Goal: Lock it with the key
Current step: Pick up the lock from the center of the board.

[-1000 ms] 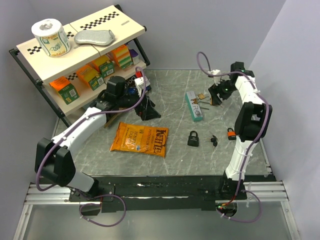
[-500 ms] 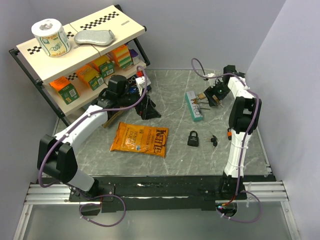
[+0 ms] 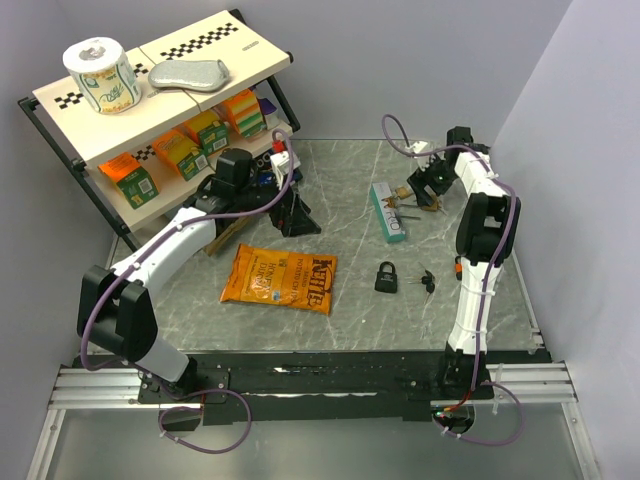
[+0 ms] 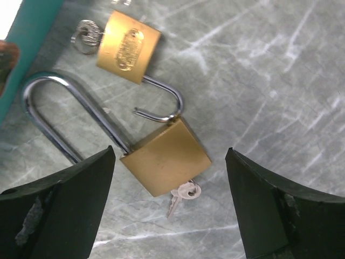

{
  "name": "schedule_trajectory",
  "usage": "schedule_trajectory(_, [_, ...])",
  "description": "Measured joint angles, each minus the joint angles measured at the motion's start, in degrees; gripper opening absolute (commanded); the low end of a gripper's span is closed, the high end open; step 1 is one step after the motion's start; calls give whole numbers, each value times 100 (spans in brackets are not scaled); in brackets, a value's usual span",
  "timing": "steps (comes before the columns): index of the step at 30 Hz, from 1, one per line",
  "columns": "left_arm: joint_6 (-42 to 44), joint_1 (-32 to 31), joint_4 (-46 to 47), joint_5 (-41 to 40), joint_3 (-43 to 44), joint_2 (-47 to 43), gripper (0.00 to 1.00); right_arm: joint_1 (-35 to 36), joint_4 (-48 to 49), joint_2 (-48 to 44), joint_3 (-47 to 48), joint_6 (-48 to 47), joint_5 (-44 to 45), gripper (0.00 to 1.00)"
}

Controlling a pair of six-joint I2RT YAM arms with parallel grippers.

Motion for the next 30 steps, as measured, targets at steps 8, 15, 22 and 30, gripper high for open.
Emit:
schedule_trajectory(8, [-28,66,0,13,15,2,96,-2,-356,267,269,-254,-243,76])
schedule_trajectory(15, [-48,85,-4,33,22,2,96,-28,-540,343,271,-269,-225,70])
schedule_trajectory(22, [-48,85,-46,50,37,2,96,-28,-463,219,17,-282,-81,79])
schedule_trajectory(30, [-50,90,-42,55,37,-11,96,-7,-348,-162,-612,-352,334,66])
